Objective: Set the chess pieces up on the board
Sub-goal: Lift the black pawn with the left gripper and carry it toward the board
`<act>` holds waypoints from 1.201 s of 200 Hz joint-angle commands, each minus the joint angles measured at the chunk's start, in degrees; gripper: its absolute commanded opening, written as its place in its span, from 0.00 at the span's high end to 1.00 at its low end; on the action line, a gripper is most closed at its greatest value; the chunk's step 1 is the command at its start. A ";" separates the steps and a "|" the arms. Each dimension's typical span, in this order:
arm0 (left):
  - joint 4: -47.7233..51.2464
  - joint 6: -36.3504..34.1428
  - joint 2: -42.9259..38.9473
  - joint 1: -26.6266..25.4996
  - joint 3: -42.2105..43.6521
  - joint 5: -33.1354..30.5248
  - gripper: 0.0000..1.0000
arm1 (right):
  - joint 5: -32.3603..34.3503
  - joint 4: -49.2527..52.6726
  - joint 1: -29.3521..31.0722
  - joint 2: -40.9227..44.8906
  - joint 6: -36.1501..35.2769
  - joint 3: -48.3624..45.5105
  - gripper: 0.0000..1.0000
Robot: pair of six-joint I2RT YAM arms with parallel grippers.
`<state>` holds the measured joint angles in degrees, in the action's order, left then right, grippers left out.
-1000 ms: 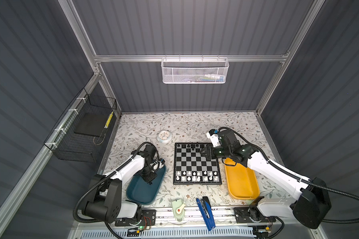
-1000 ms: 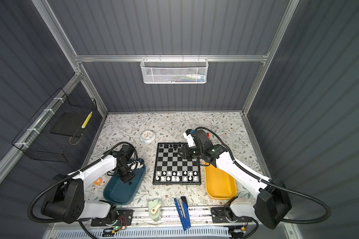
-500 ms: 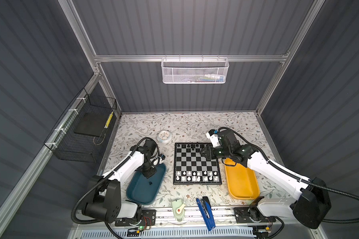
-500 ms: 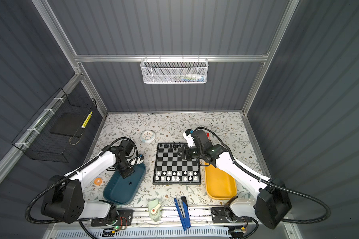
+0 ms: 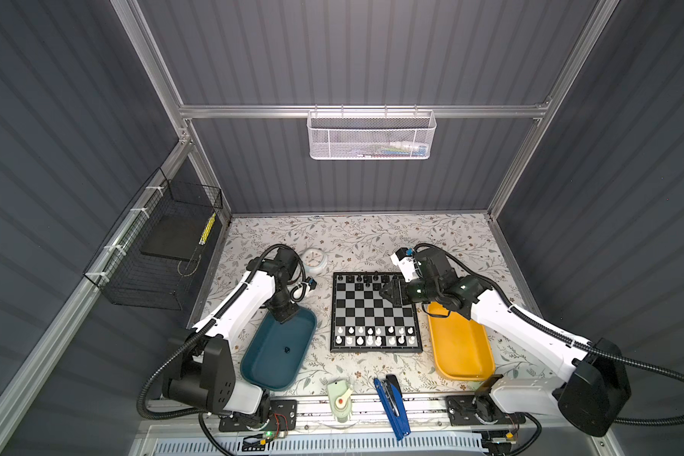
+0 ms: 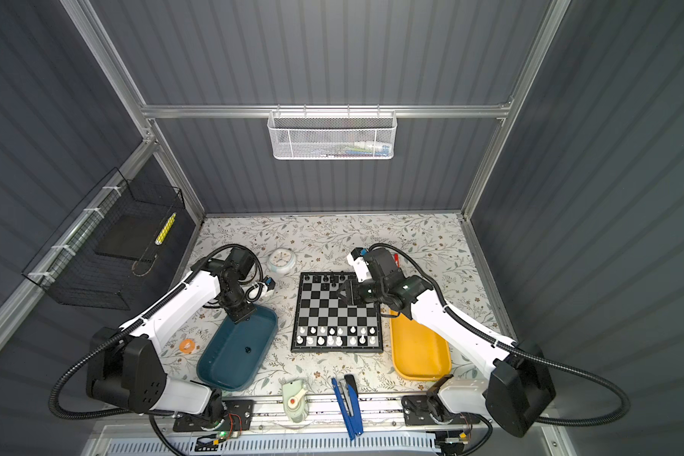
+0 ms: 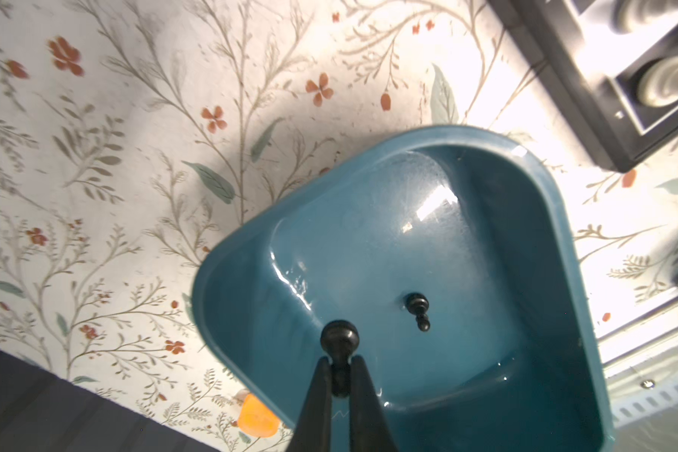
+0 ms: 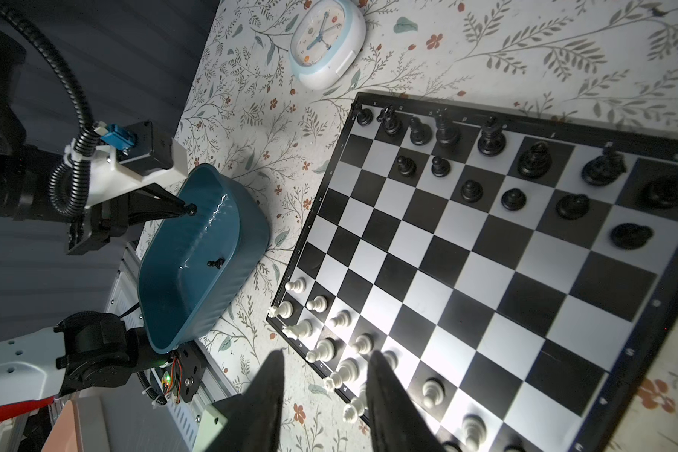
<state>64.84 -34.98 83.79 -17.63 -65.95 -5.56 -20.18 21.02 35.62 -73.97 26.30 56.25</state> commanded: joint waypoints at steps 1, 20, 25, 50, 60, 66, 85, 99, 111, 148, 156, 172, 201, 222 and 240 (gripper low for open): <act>3.97 -1.05 1.77 0.31 -4.23 1.16 0.95 | -0.76 0.34 0.25 -0.03 -1.16 0.88 0.63; 4.63 -0.84 3.48 0.31 -7.34 2.09 0.95 | -0.65 0.51 0.26 0.06 -1.27 0.87 0.63; 4.72 -0.79 3.94 0.36 -8.19 2.37 0.94 | -0.65 0.52 0.25 0.06 -1.26 0.88 0.63; 5.11 -0.71 6.78 0.27 -12.20 3.73 0.94 | -0.47 0.69 0.25 0.30 -1.17 0.79 0.63; 5.28 -0.62 8.02 0.23 -14.02 4.35 0.94 | -0.38 0.78 0.24 0.40 -1.17 0.71 0.63; 5.29 -0.57 8.67 0.14 -14.54 4.75 0.94 | -0.30 0.87 0.29 0.49 -1.17 0.70 0.63; 5.49 -0.26 10.80 -0.23 -19.23 5.95 0.94 | -0.05 0.94 0.27 0.76 -1.08 0.53 0.62; 5.22 -0.09 12.23 -1.05 -21.06 6.10 0.94 | 0.01 0.96 0.29 0.87 -1.00 0.57 0.63; 4.91 0.00 13.40 -1.88 -22.37 5.92 0.94 | 0.18 0.93 0.31 1.17 -0.91 0.42 0.63; 3.84 0.35 17.18 -5.88 -25.92 5.59 0.94 | 0.32 0.91 0.30 1.92 -0.66 -0.04 0.63; 3.57 0.40 17.91 -6.82 -26.68 5.56 0.94 | 0.32 0.96 0.23 2.03 -0.69 -0.09 0.63; 2.40 0.30 19.31 -8.52 -27.68 5.68 0.94 | 0.32 2.75 0.25 2.31 -0.56 -0.17 0.63; 1.69 0.61 23.09 -10.07 -30.61 6.23 0.94 | 0.32 3.58 0.27 3.17 -0.60 -0.37 0.63; 1.10 0.64 25.60 -10.57 -32.23 7.05 0.94 | 2.85 4.23 0.29 4.16 -0.31 -0.73 0.62; 0.35 0.59 27.31 -11.03 -33.28 7.30 0.94 | 3.31 4.82 0.31 4.88 -0.12 -1.03 0.62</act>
<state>65.54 -34.92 109.12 -28.21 -96.75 0.10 -18.48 24.03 35.64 -70.83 25.96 56.23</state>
